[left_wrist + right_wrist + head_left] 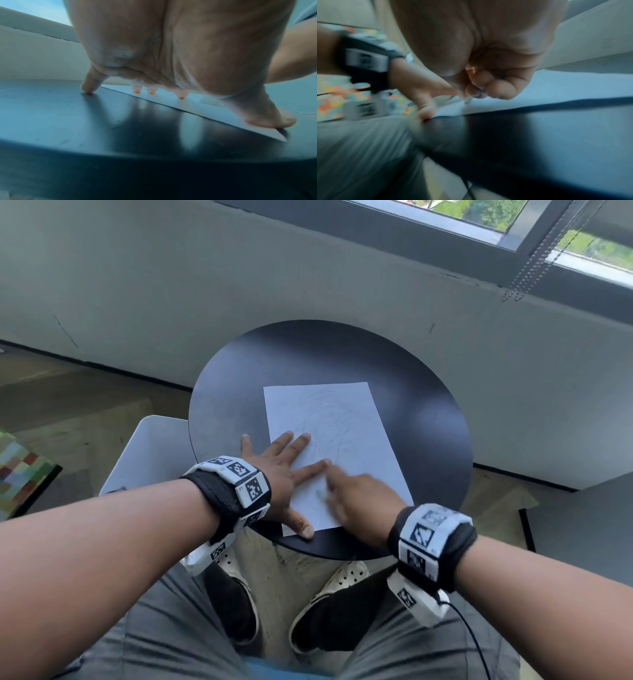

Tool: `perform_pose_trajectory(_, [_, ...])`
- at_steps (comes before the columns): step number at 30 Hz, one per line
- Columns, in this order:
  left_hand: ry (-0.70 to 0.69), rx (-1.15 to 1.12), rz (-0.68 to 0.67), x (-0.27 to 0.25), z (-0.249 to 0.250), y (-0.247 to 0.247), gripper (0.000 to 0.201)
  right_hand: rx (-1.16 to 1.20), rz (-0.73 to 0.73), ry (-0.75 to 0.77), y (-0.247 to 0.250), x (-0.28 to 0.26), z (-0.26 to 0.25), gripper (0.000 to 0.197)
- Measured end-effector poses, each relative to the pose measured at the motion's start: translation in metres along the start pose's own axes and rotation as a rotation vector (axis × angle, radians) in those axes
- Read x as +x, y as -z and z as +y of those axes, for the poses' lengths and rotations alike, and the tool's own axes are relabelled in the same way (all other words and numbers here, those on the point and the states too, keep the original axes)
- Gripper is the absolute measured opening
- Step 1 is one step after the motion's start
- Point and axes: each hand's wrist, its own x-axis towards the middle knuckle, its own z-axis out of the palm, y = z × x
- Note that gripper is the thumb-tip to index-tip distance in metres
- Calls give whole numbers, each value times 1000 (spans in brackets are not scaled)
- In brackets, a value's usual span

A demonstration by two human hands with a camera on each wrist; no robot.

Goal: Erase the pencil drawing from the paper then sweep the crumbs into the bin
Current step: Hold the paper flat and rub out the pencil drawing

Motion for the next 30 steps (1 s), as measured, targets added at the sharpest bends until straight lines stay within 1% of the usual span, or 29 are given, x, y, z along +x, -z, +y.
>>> perform_pose_trajectory(1, [-1, -3, 1, 0, 0, 0, 124, -13, -82, 81, -4, -7, -5, 23])
perform_pose_trajectory(2, [0, -2, 0, 0, 0, 0, 124, -16, -127, 103, -4, -8, -2, 21])
perform_pose_trajectory(3, [-1, 1, -2, 0, 0, 0, 124, -2, -116, 68, 1, -3, 3, 22])
perform_pose_trajectory(6, [0, -5, -3, 0, 0, 0, 125, 92, 88, -210, 16, 16, 28, 28])
perform_pose_trajectory(7, [2, -3, -4, 0, 0, 0, 125, 98, 127, -246, 16, 17, 28, 28])
perform_pose_trajectory(8, [5, 3, -6, 0, 0, 0, 125, 81, 130, -218, 12, 15, 23, 28])
perform_pose_trajectory(9, [8, 8, -8, -1, 0, 1, 125, 61, 103, -148, 6, 9, 14, 28])
perform_pose_trajectory(11, [6, 10, -1, 0, 1, 0, 124, 20, -35, 46, -6, -6, -4, 27])
perform_pose_trajectory(12, [6, 9, 0, -1, 1, 0, 123, 11, -92, 93, -8, -10, -3, 26])
perform_pose_trajectory(13, [5, 7, -4, -1, 1, 0, 123, 21, -94, 72, -4, -7, 3, 26])
perform_pose_trajectory(14, [5, 3, -7, -1, 1, 0, 124, 47, -51, -7, 2, 0, 12, 26])
perform_pose_trajectory(16, [7, -3, -11, 0, 0, 1, 124, 104, 85, -205, 12, 9, 30, 28])
perform_pose_trajectory(17, [7, -5, -14, -1, 0, 1, 125, 106, 131, -246, 11, 8, 32, 28])
perform_pose_trajectory(18, [7, -7, -16, 0, 0, 1, 125, 89, 135, -229, 8, 4, 28, 27])
perform_pose_trajectory(19, [5, -7, -17, 0, 0, 1, 125, 80, 103, -168, 2, -1, 21, 26])
perform_pose_trajectory(21, [2, -1, -13, 0, 0, 0, 125, 52, -36, 38, -11, -14, 3, 21])
perform_pose_trajectory(22, [2, 4, -11, 0, 0, 0, 125, 22, -110, 103, -13, -17, 1, 20])
perform_pose_trajectory(23, [1, 6, -10, 0, 0, -1, 125, 13, -131, 112, -12, -14, 4, 21])
perform_pose_trajectory(24, [-1, 4, -7, 1, -1, -1, 125, 34, -100, 64, -8, -7, 11, 23])
perform_pose_trajectory(27, [-18, -7, 17, 0, -2, -2, 127, 239, 67, -181, 10, 7, 31, 29])
perform_pose_trajectory(28, [-27, -11, 33, -2, -3, -2, 128, 280, 96, -218, 13, 8, 36, 30])
perform_pose_trajectory(30, [-37, -30, 73, -6, -6, -4, 126, 289, 94, -233, 12, 10, 42, 29])
